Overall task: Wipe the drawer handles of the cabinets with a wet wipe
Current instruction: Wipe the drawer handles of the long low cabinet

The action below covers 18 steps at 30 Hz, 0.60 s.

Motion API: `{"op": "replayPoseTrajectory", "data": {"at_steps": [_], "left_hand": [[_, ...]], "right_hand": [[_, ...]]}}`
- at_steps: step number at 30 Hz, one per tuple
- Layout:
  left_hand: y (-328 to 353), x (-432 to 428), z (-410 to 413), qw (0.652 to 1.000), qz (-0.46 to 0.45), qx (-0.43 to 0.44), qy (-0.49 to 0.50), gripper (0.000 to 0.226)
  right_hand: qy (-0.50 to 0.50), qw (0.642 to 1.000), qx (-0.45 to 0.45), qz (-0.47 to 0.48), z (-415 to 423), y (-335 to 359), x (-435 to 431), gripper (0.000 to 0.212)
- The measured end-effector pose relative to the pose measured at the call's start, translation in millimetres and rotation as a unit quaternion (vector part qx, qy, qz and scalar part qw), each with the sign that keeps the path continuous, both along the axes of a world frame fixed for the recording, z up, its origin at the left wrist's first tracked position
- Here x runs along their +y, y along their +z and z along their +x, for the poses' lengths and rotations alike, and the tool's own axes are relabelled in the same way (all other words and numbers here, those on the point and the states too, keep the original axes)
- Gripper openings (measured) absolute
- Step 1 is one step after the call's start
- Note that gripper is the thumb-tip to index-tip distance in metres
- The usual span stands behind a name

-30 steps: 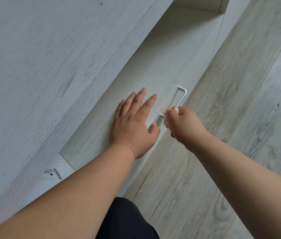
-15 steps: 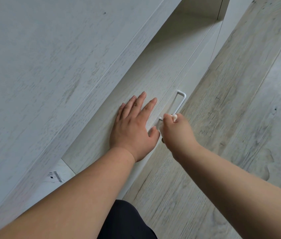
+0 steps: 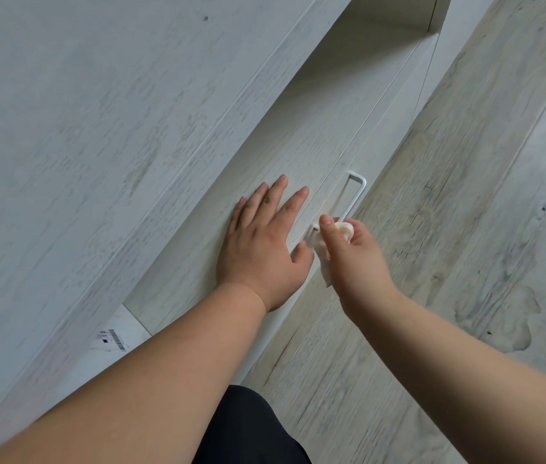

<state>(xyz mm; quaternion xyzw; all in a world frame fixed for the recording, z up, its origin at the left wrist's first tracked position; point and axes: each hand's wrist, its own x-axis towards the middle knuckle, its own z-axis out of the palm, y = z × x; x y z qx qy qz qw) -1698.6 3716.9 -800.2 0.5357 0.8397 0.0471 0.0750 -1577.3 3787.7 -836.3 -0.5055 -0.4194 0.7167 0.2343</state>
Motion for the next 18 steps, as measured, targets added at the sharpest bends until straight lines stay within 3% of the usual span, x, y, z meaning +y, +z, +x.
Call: {"op": "replayPoseTrajectory", "data": {"at_steps": [4,6,9,13,18], "left_hand": [[0,0,0,1.0,-0.003,-0.003,0.002,0.078],[0,0,0,1.0,-0.005,-0.005,0.003,0.078],[0,0,1,1.0,-0.004,-0.006,0.004,0.078],[1,-1,1,1.0,-0.008,-0.005,0.003,0.077],[1,-1,1,1.0,-0.009,-0.003,0.003,0.077]], "right_hand": [[-0.01,0.994,-0.078,0.07,13,-3,3,0.018],[0.026,0.973,-0.111,0.2,23,-1,6,0.012],[0.125,0.912,-0.153,0.36,32,0,15,0.018],[0.227,0.846,-0.201,0.438,31,3,33,0.024],[0.339,0.724,-0.3,0.52,28,10,39,0.025]]}}
